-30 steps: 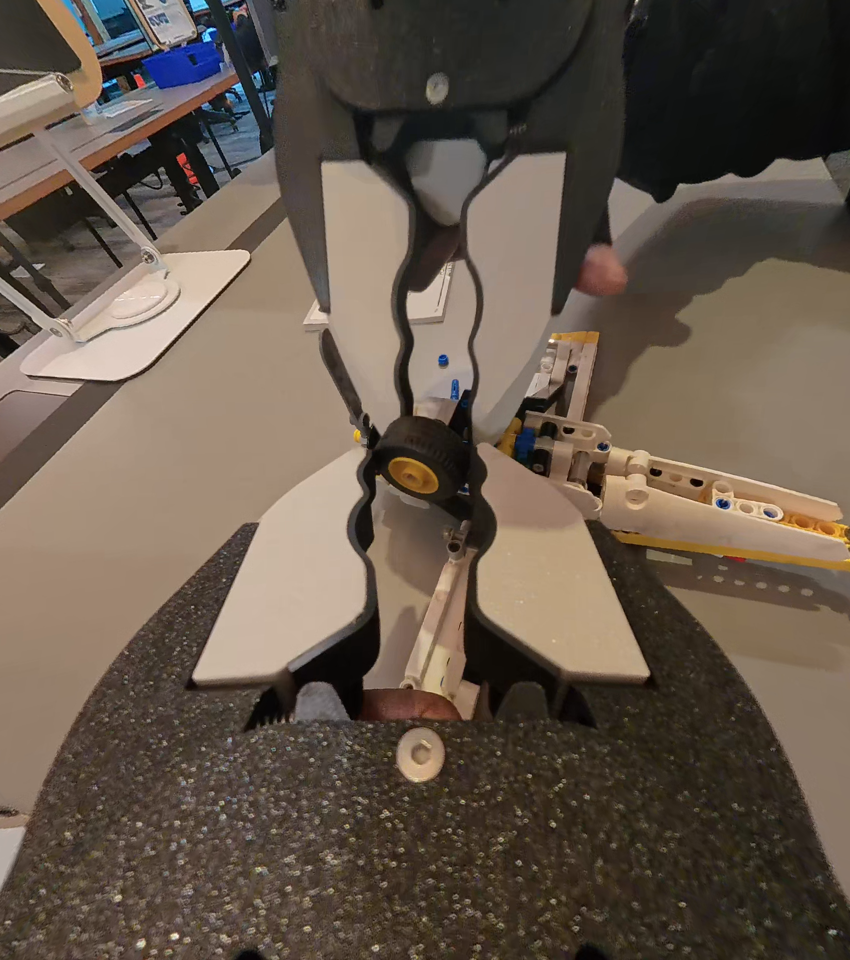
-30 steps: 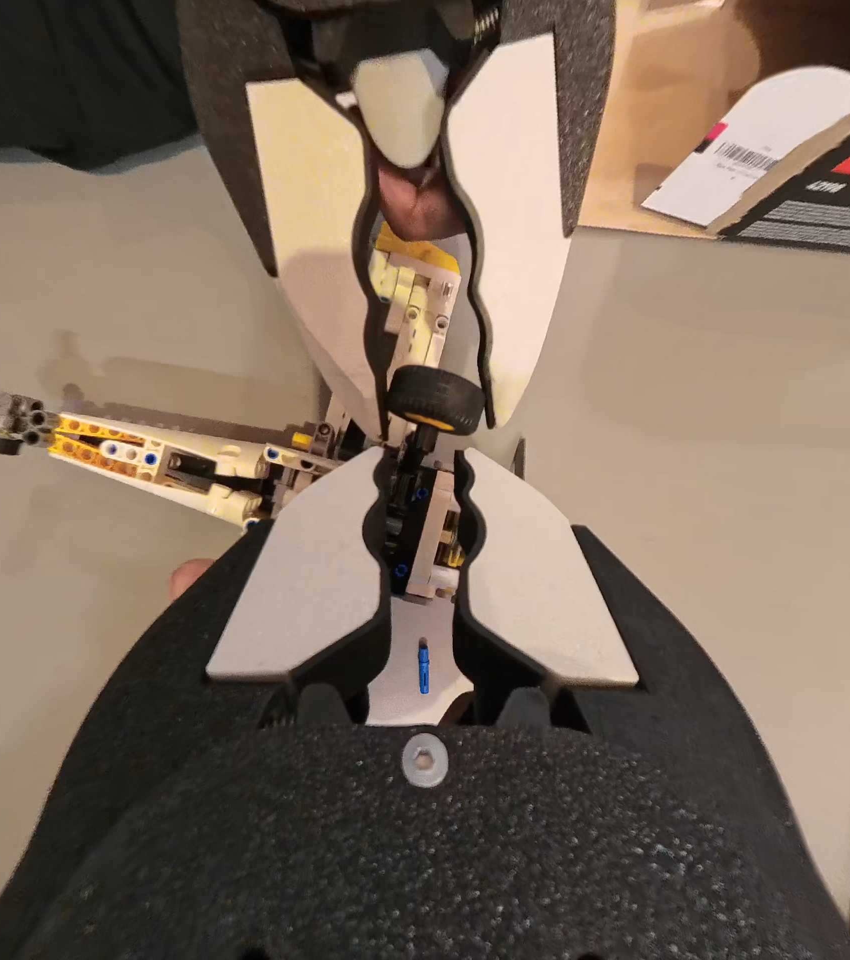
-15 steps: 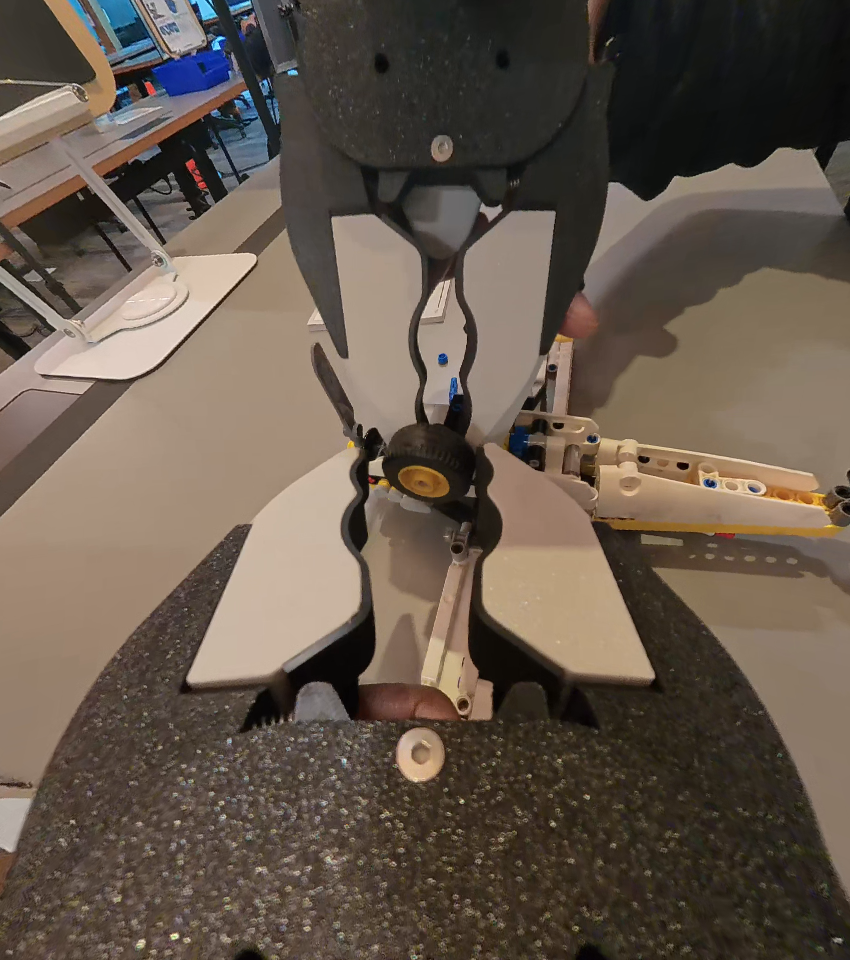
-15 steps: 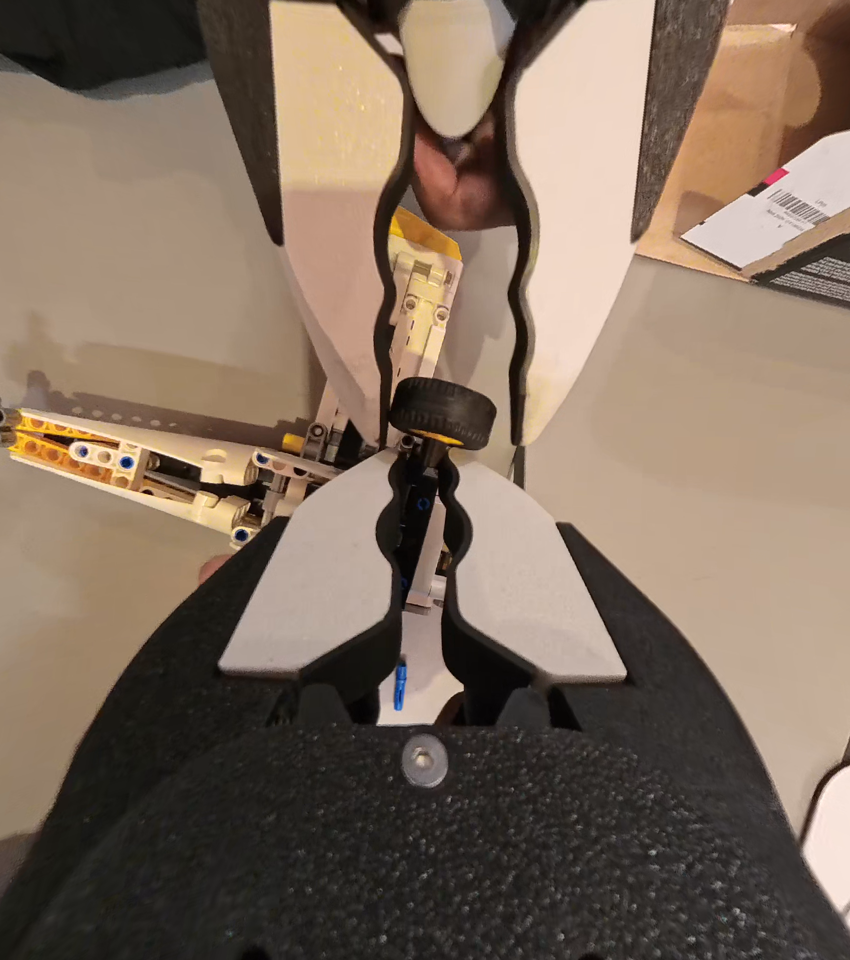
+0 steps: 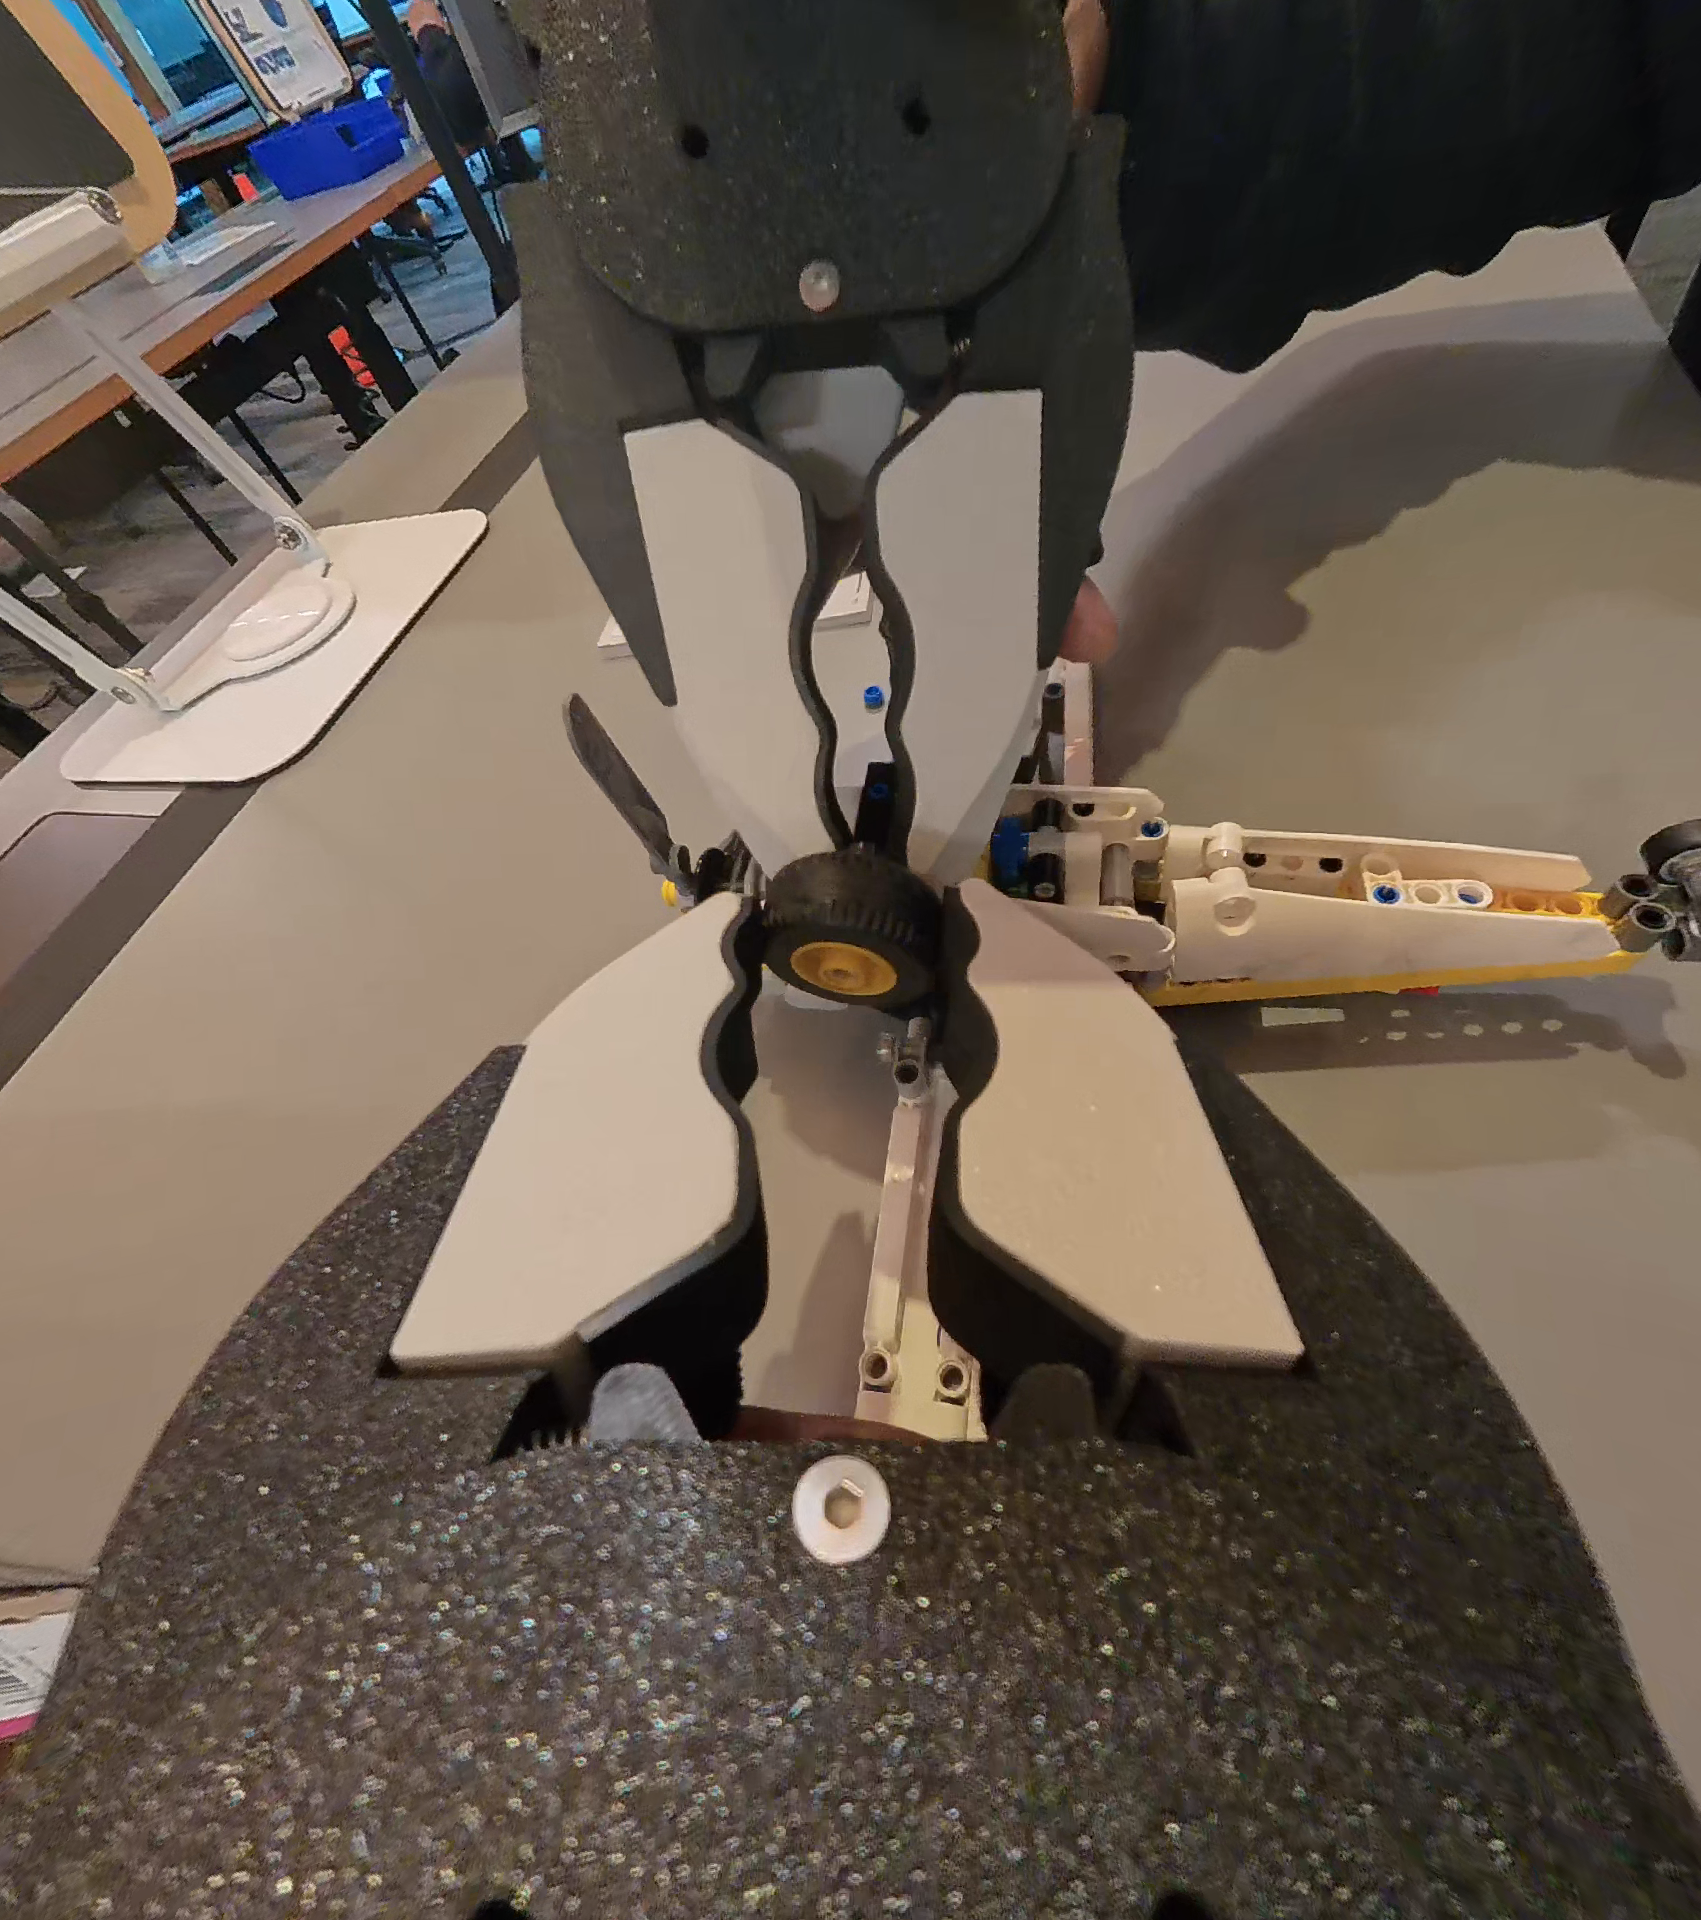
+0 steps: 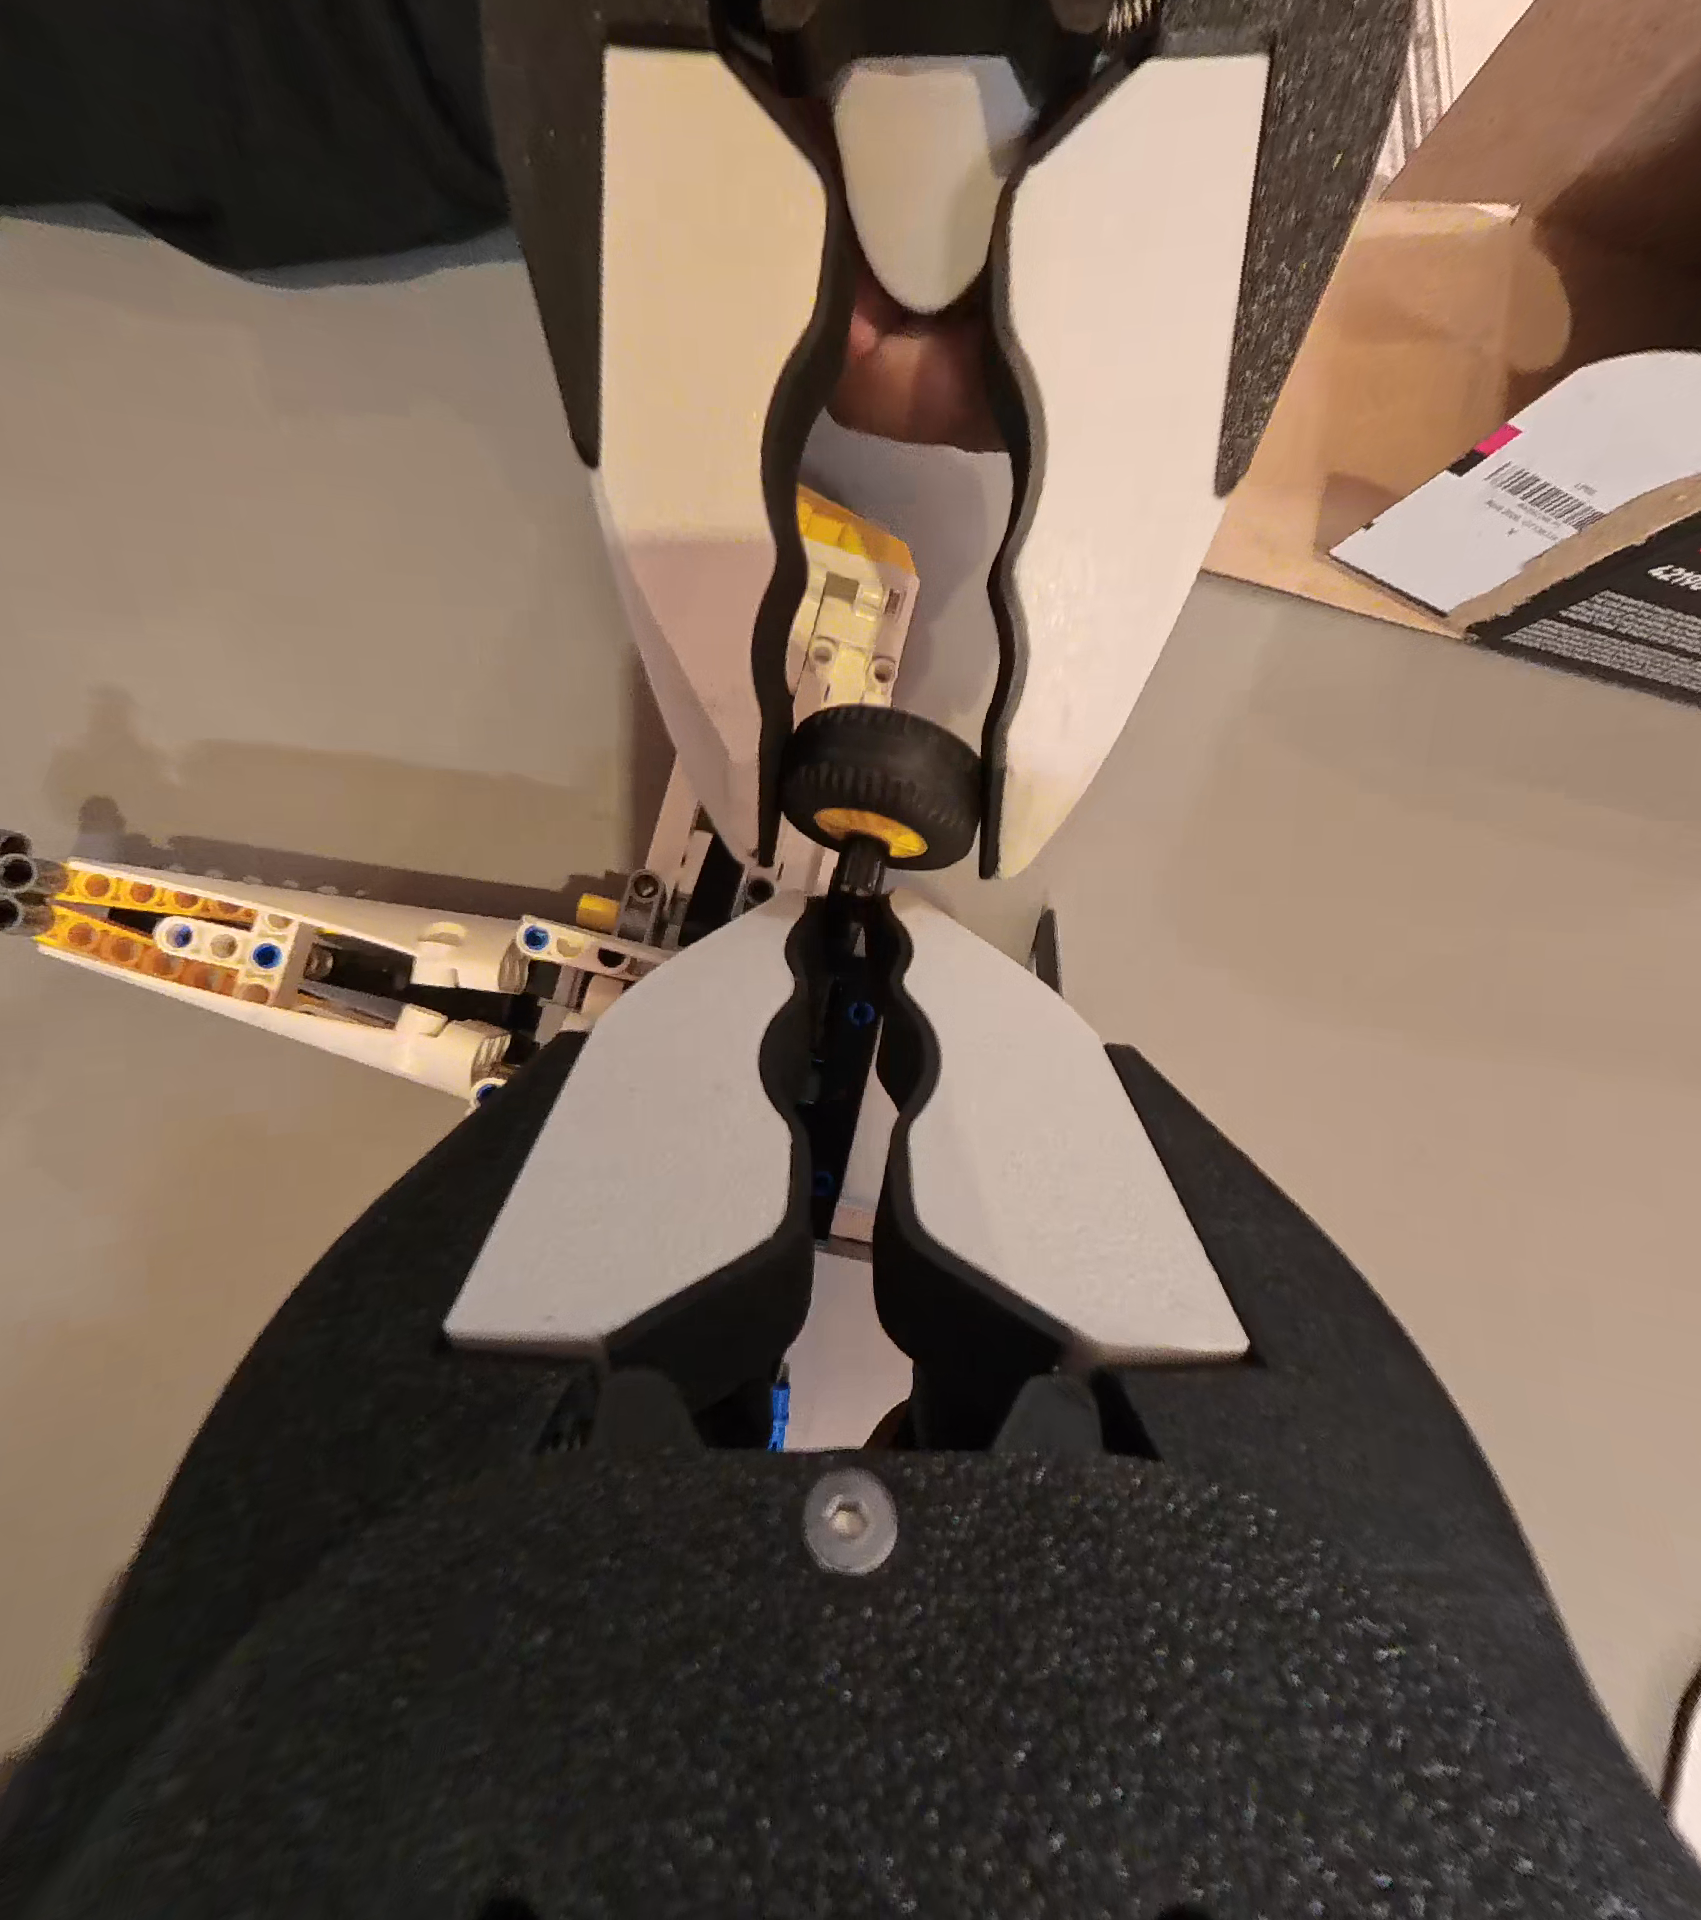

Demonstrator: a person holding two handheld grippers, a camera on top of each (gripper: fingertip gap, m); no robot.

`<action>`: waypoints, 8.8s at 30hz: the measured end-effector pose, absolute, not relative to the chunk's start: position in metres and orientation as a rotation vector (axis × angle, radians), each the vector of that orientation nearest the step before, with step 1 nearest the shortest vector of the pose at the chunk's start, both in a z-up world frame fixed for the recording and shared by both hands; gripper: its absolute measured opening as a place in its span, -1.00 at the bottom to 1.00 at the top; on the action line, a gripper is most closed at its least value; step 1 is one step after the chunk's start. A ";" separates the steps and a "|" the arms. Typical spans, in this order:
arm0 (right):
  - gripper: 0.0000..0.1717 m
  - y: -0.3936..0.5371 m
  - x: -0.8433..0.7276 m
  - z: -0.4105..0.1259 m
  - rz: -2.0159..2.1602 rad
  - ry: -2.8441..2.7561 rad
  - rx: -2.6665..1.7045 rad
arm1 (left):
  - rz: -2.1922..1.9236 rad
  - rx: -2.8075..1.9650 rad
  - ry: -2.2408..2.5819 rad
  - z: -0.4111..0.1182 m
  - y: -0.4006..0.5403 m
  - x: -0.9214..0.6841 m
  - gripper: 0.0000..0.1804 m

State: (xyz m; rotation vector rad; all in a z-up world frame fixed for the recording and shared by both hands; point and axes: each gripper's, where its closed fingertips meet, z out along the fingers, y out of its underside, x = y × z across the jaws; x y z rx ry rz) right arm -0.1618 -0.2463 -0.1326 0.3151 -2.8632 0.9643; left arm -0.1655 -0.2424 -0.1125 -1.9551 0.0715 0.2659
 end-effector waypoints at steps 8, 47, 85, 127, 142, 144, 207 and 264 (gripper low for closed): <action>-0.90 -0.225 -0.167 -0.134 0.913 -2.867 0.332 | 0.307 -1.966 -0.044 -0.111 -0.272 -0.183 -0.63; -0.84 -0.230 -0.166 -0.083 1.127 -2.300 0.334 | 0.324 -1.880 -0.078 -0.098 -0.245 -0.171 -0.62; -0.95 -0.162 -0.165 -0.090 1.230 -2.234 0.223 | 0.223 -2.082 -0.100 -0.137 -0.256 -0.166 -0.62; -0.95 -0.222 -0.190 -0.105 1.169 -2.206 0.553 | 0.418 -1.956 -0.047 -0.125 -0.231 -0.184 -0.62; -0.95 -0.223 -0.195 -0.118 1.228 -2.297 0.576 | 0.374 -1.930 -0.038 -0.125 -0.227 -0.181 -0.62; -0.95 -0.223 -0.195 -0.119 1.215 -2.311 0.566 | 0.374 -1.937 -0.042 -0.125 -0.228 -0.181 -0.62; -0.76 -0.073 -0.234 -0.186 0.821 -2.830 -0.053 | 0.503 -2.204 -0.335 -0.170 -0.258 -0.159 -0.61; -0.67 0.050 -0.093 -0.130 1.908 -2.469 -0.686 | 0.638 -1.804 0.444 -0.128 0.062 -0.094 -0.62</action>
